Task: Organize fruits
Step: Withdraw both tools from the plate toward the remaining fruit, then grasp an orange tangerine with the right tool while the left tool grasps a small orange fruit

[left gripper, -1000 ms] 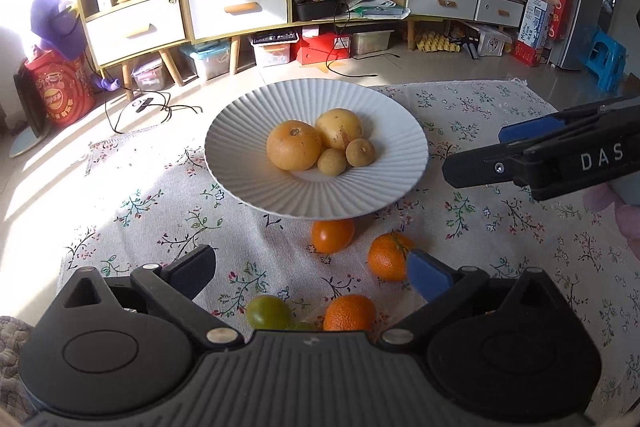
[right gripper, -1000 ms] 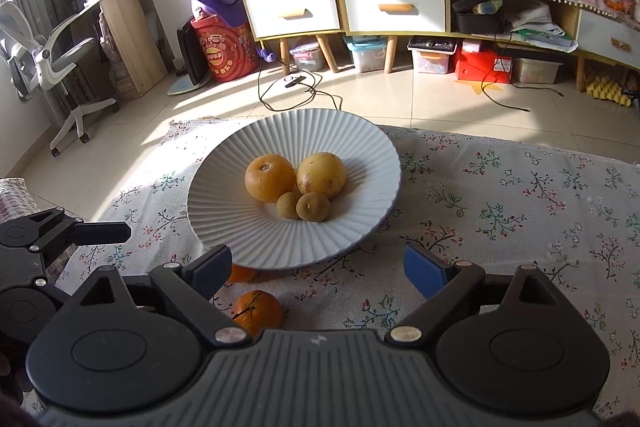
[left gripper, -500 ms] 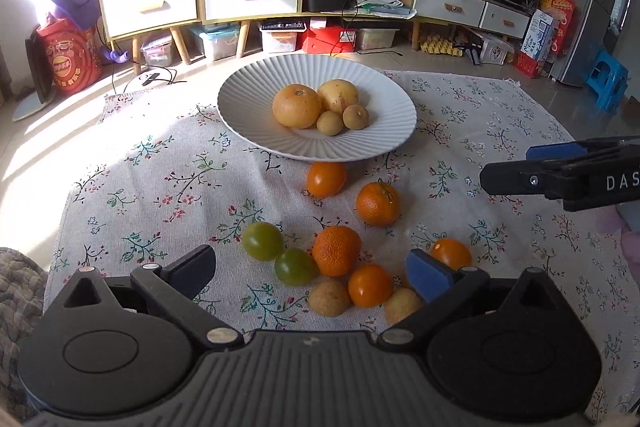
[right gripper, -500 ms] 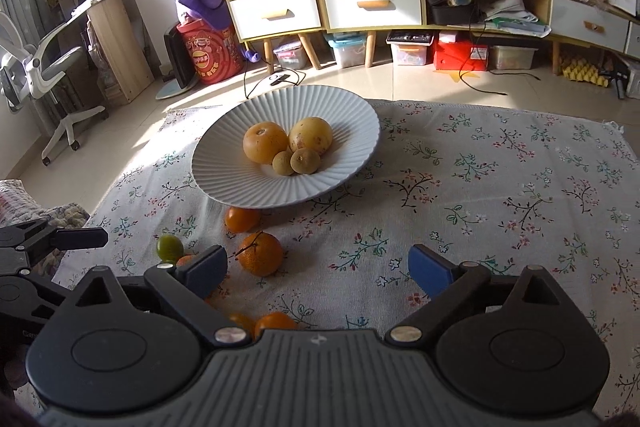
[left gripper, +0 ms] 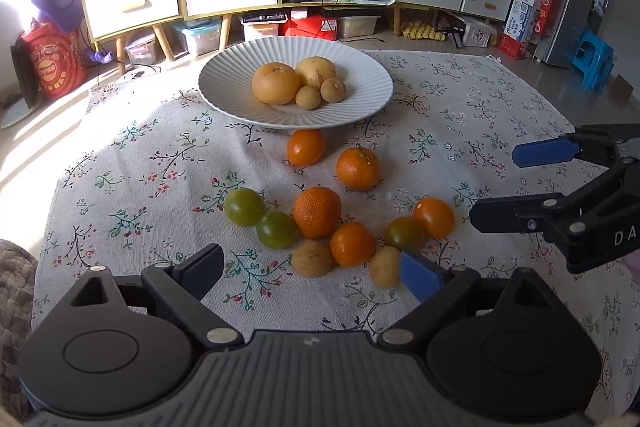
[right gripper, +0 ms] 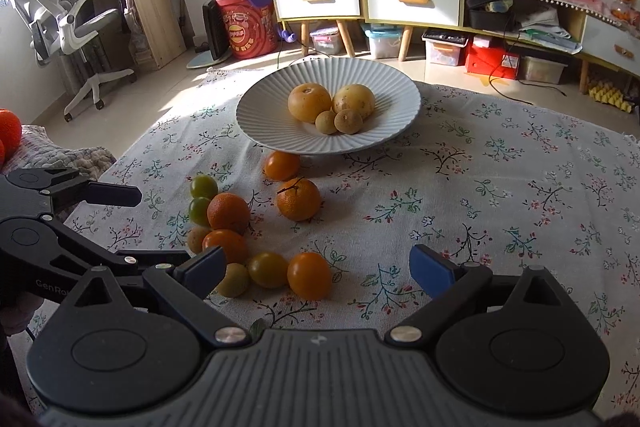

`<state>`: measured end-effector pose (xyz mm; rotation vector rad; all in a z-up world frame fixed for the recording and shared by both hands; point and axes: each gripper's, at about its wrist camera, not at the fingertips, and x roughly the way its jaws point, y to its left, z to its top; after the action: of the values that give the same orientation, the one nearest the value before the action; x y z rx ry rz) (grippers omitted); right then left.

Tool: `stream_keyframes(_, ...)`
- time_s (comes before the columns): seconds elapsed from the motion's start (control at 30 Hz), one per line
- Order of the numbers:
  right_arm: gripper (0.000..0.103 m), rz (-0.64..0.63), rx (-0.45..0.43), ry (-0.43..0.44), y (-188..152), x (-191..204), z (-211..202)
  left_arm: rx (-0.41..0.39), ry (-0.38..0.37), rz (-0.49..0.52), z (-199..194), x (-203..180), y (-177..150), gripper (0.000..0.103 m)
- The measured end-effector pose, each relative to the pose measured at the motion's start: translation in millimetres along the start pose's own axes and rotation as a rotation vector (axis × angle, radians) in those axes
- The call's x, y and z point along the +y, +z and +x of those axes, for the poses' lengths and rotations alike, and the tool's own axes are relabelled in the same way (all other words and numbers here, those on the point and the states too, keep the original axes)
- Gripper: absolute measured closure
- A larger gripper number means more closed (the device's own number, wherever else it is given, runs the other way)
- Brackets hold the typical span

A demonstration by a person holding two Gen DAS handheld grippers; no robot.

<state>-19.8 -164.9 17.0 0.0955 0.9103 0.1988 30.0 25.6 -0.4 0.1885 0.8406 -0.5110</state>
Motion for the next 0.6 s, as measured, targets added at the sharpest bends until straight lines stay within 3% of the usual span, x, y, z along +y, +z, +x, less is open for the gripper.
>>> stream_keyframes(0.3, 0.01, -0.019, 0.039, 0.003, -10, 4, 4, -0.008, -0.04, 0.037, 1, -7, -2, 0.045)
stream_keyframes(0.47, 0.032, 0.038, 0.09, -0.024, -11, -2, 13, -0.006, -0.091, 0.063, 11, -10, 3, 0.071)
stream_keyframes(0.6, 0.047, 0.084, 0.131, -0.021, -13, -7, 20, 0.005, -0.112, 0.067, 18, -11, 8, 0.085)
